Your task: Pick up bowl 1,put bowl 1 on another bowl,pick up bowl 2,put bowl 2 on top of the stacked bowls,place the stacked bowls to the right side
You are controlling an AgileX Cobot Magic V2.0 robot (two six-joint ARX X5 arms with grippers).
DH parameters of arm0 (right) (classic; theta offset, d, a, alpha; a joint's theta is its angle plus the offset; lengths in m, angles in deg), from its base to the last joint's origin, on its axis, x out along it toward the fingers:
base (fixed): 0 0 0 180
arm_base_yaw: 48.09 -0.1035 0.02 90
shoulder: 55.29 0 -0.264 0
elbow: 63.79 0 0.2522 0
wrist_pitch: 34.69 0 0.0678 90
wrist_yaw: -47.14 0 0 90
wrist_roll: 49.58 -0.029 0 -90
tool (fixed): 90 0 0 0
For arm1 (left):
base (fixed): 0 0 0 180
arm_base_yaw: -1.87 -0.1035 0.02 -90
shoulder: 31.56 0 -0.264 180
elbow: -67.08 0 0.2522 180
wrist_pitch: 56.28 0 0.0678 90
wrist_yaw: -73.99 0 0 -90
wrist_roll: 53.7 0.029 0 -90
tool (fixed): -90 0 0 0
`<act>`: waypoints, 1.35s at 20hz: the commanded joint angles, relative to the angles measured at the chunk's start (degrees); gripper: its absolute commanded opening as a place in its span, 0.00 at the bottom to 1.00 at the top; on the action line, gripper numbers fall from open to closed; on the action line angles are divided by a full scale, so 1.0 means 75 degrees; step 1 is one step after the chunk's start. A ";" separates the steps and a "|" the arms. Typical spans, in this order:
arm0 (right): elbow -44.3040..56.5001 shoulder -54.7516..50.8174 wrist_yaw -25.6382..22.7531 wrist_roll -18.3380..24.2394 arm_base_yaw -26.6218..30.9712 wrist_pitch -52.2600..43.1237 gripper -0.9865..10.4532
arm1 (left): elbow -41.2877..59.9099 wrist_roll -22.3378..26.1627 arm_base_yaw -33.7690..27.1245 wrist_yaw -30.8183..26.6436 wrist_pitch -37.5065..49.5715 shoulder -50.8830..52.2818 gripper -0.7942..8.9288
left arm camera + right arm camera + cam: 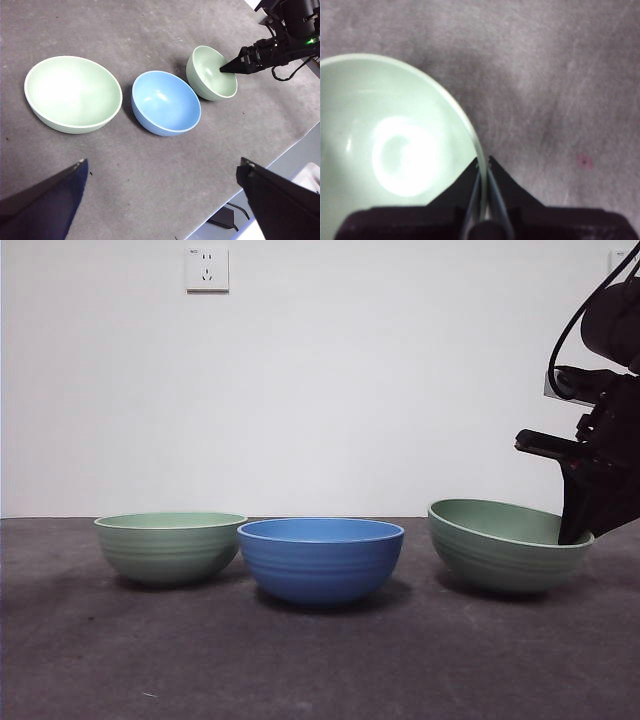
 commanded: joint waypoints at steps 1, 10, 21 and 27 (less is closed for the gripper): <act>-0.0050 -0.0099 -0.0015 -0.0169 -0.0009 -0.0096 0.07 | -0.0009 -0.0052 0.0026 0.0006 0.0000 0.0006 0.60; -0.0635 -0.1495 0.0052 -0.0347 -0.0816 0.0822 0.07 | -0.0009 -0.0050 0.0026 -0.0012 0.0012 -0.0012 0.60; -0.2229 -0.0647 -0.0047 -0.0303 -0.2562 0.1358 0.07 | -0.0009 -0.0047 0.0026 -0.0009 0.0015 -0.0344 0.60; -0.2987 0.0956 -0.0242 -0.0294 -0.3025 0.1402 0.07 | -0.0009 -0.0047 0.0026 -0.0012 0.0026 -0.0344 0.60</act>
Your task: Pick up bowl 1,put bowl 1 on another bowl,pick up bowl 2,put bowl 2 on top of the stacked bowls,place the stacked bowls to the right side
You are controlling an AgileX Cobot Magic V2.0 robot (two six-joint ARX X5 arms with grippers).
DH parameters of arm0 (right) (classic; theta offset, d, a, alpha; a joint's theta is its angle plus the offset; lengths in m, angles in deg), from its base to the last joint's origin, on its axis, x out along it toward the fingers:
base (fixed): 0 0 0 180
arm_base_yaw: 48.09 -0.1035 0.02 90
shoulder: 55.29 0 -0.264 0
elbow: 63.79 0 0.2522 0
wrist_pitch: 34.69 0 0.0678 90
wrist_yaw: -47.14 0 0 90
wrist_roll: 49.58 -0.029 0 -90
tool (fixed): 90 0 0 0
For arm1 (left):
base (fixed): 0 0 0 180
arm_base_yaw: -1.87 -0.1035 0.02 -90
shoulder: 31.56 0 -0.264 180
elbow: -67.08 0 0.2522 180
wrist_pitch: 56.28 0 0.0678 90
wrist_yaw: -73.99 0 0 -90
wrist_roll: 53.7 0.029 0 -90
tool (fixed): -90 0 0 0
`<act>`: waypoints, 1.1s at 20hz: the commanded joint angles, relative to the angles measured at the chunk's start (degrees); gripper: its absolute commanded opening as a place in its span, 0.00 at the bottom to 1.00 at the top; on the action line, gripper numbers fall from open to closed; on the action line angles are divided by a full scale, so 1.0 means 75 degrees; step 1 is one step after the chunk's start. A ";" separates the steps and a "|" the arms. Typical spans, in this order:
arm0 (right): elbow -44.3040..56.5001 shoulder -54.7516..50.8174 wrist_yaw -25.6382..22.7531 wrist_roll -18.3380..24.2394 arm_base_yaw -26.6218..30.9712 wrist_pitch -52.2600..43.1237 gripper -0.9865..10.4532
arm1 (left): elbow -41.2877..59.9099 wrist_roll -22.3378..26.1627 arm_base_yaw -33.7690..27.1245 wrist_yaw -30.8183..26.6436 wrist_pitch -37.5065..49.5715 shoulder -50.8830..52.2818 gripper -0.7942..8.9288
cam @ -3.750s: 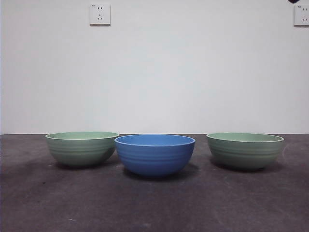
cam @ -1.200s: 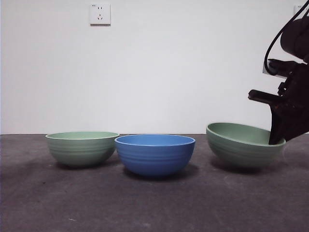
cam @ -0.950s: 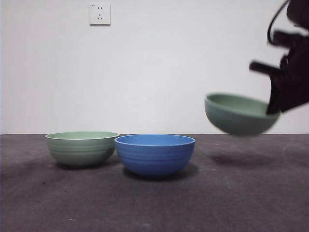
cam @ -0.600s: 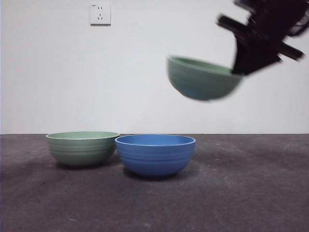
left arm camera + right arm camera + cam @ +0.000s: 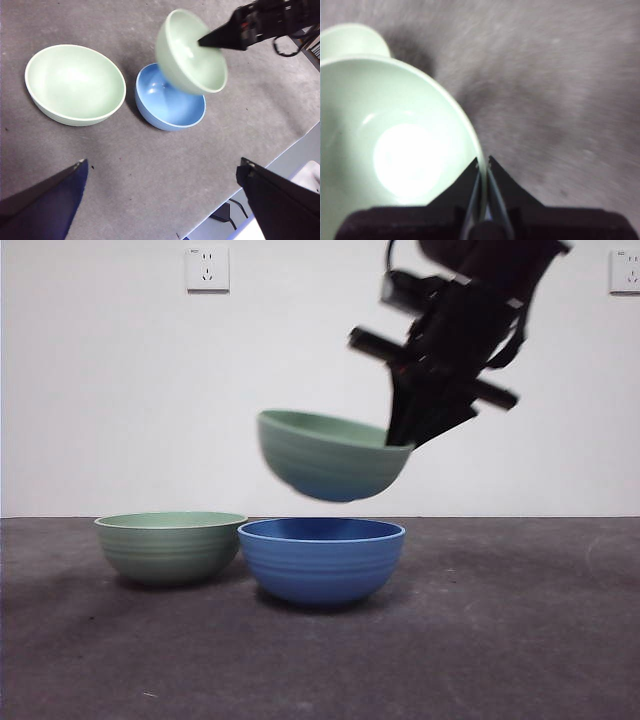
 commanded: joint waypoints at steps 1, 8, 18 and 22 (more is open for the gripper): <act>-0.0323 0.0507 -0.0038 -0.0038 -0.0119 0.0055 0.07 | -0.0009 -0.0047 0.0026 0.0023 0.0020 0.0015 0.60; -0.0481 0.0935 -0.0443 0.0271 -0.0233 0.0667 0.07 | -0.0009 -0.0047 0.0026 -0.0154 0.0023 -0.0009 0.60; -0.0478 0.1003 -0.0376 0.0274 -0.0705 0.1090 0.15 | -0.0009 -0.0044 0.0026 -0.0379 0.0597 -0.0912 0.60; -0.0481 0.1000 -0.0396 0.0210 -0.0769 0.1061 0.25 | -0.0009 -0.0047 0.0026 -0.0495 0.0988 -0.1431 0.60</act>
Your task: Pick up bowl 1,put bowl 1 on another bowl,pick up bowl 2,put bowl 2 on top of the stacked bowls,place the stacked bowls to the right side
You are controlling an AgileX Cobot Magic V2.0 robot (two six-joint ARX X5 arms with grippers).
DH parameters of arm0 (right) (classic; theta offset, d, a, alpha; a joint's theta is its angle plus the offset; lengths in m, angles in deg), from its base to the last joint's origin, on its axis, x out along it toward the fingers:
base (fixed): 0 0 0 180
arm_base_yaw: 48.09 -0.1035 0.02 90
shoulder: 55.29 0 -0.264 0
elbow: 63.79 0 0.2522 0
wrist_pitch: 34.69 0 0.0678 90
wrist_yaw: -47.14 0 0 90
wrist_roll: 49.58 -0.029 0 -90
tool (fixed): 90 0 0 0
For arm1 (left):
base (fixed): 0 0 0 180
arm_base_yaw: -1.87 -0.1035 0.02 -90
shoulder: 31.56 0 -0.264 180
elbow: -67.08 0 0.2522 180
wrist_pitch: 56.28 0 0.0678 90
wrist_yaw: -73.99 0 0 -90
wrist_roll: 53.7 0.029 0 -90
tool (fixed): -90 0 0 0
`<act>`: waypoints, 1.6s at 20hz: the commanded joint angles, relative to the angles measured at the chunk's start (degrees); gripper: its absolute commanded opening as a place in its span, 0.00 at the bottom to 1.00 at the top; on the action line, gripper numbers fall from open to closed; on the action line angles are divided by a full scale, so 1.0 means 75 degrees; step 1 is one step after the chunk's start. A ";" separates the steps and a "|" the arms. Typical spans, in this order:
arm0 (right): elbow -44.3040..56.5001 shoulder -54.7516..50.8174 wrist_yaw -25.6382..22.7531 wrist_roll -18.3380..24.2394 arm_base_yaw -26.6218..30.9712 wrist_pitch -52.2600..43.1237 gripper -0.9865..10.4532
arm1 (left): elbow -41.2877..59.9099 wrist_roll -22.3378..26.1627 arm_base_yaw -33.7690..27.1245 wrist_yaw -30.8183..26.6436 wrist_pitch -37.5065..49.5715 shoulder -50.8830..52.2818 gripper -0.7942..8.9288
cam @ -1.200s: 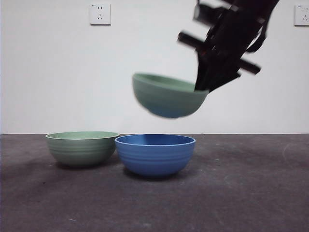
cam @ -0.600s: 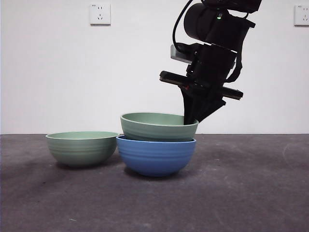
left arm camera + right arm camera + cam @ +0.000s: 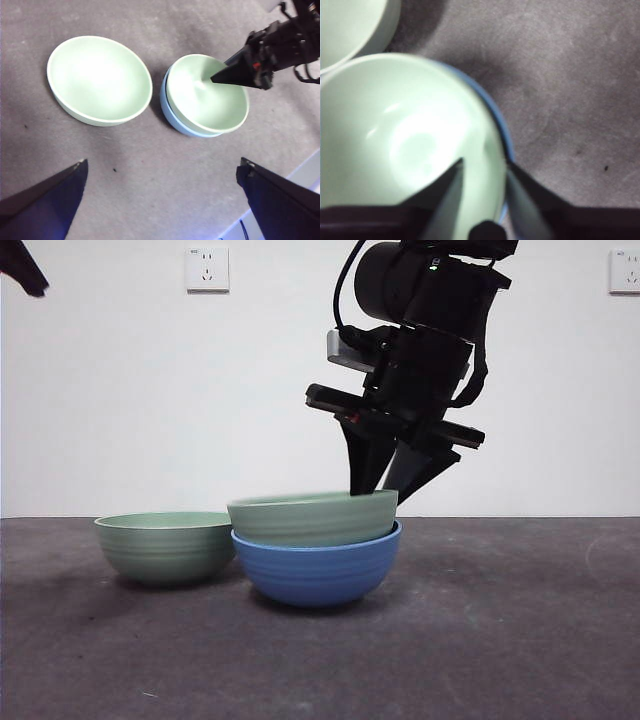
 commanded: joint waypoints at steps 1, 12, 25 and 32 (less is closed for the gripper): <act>-0.0012 0.0082 0.0015 -0.0017 -0.0032 -0.0041 0.25 | -0.0009 -0.0044 0.0026 -0.0198 0.0326 -0.0254 0.60; -0.0076 -0.1897 0.0009 -0.0015 -0.0012 0.0420 0.25 | -0.0009 -0.0624 0.0804 -0.1670 0.2328 -0.2457 0.60; -0.0076 -0.5948 0.0003 -0.0152 -0.0015 0.2122 0.25 | -0.1166 -0.1303 0.1236 -0.3343 0.3713 -0.5412 0.60; -0.0076 -0.6717 -0.0012 -0.0283 -0.0015 0.2369 0.25 | -0.1996 -0.1300 0.1276 -0.3509 0.2565 -0.6190 0.36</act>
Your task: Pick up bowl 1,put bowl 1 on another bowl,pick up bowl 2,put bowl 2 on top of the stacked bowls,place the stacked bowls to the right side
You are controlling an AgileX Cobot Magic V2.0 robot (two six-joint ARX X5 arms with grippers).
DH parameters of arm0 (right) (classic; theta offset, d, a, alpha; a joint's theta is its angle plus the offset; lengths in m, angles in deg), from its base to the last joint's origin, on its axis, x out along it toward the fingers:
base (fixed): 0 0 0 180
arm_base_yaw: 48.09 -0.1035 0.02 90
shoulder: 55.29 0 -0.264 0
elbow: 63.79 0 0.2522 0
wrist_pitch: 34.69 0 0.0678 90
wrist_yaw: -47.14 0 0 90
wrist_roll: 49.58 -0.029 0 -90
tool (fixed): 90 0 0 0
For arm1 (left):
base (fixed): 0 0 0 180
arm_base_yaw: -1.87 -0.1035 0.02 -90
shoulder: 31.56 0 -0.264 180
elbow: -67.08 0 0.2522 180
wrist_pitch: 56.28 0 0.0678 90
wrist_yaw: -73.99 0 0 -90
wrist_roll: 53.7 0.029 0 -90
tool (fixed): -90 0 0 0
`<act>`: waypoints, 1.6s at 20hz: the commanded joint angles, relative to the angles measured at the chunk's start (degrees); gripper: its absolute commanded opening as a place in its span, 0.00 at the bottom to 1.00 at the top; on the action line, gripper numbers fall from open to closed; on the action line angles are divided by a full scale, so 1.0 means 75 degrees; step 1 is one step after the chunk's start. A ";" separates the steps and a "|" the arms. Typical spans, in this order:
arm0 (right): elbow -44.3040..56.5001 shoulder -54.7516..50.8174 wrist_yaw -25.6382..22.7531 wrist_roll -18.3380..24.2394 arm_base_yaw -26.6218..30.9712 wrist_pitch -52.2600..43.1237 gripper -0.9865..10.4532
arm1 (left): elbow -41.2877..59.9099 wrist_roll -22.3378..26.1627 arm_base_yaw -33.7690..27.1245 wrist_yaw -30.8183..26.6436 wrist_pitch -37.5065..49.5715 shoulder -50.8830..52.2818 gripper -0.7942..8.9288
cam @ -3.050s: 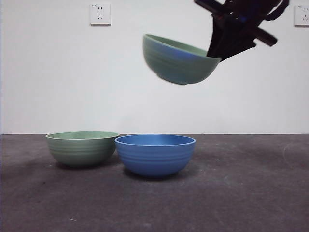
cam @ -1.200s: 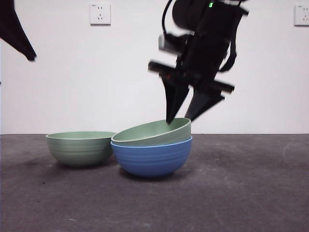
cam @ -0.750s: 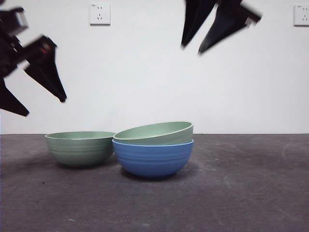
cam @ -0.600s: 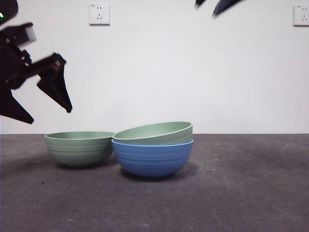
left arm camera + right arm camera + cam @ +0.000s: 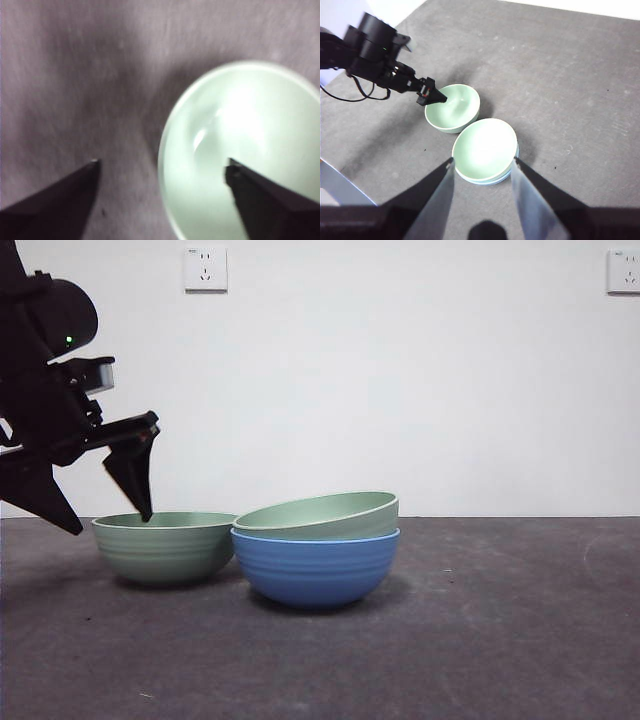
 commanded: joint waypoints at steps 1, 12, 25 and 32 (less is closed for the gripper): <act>-0.0006 -0.0061 -0.0026 -0.0073 -0.0003 0.0099 0.25 | 0.0012 -0.0047 0.0032 -0.0020 -0.0111 -0.0079 0.26; -0.0006 -0.0058 -0.0020 -0.0070 -0.0003 0.0347 0.25 | -0.0169 -0.0358 0.0015 0.0367 -0.0312 -0.0047 0.07; -0.0006 -0.0055 -0.0015 -0.0067 -0.0003 0.0437 0.25 | -0.1821 0.0647 0.1600 0.0312 -0.2562 0.0924 0.07; -0.0006 -0.0055 -0.0015 -0.0064 -0.0003 0.0740 0.25 | -0.1821 0.0408 0.2751 -0.0434 -0.1533 0.0361 0.07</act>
